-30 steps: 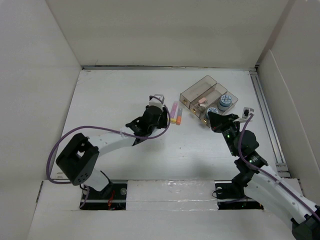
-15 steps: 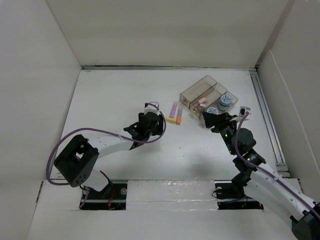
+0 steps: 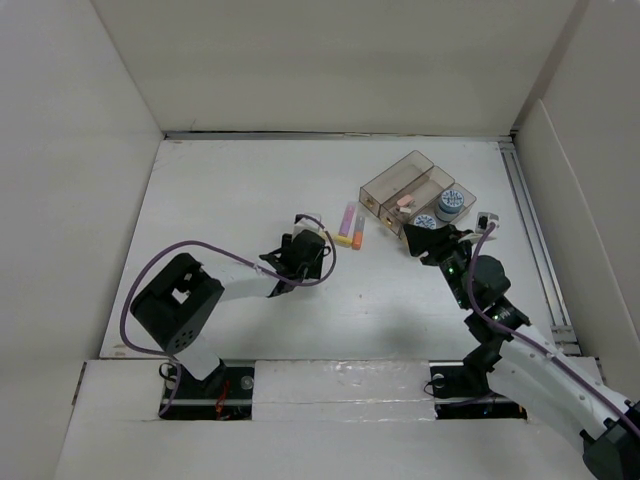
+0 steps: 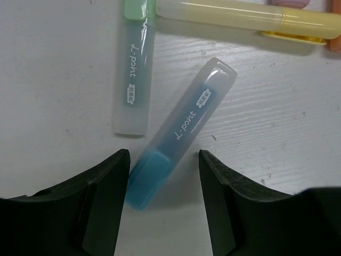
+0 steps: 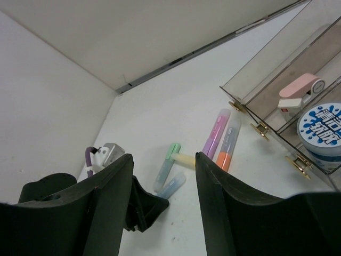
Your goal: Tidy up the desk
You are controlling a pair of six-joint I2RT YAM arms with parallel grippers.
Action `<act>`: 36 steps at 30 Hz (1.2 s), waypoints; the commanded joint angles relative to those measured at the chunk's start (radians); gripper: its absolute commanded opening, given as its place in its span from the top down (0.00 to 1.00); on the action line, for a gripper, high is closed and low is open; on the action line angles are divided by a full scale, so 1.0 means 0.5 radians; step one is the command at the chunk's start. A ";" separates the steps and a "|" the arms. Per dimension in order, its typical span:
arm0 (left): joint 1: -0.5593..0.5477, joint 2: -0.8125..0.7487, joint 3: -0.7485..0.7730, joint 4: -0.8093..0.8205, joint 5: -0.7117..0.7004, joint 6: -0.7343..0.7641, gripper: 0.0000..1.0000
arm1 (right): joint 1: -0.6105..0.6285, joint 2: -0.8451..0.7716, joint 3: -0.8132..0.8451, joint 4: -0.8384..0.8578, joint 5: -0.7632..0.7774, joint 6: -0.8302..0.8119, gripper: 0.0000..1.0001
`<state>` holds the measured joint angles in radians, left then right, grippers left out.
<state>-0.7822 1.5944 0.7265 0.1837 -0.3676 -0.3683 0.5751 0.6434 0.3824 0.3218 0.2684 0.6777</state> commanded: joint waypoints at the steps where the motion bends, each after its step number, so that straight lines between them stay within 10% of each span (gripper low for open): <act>1: 0.009 0.036 0.066 0.007 -0.017 0.034 0.50 | -0.015 -0.010 0.064 0.099 -0.012 -0.012 0.44; 16: -0.083 -0.013 0.010 0.105 0.207 0.098 0.96 | -0.015 -0.001 0.070 0.105 -0.018 -0.009 0.44; 23: -0.083 -0.311 0.068 0.151 0.299 0.101 0.99 | -0.015 -0.032 0.054 0.105 -0.015 -0.009 0.44; 36: 0.089 0.641 1.671 -0.146 0.695 0.463 0.97 | -0.015 0.002 0.048 0.120 0.025 -0.009 0.44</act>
<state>-0.7414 1.7969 1.3884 0.2050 -0.0921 -0.2214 0.5751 0.6609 0.3824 0.3267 0.2638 0.6777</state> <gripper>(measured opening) 0.221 0.558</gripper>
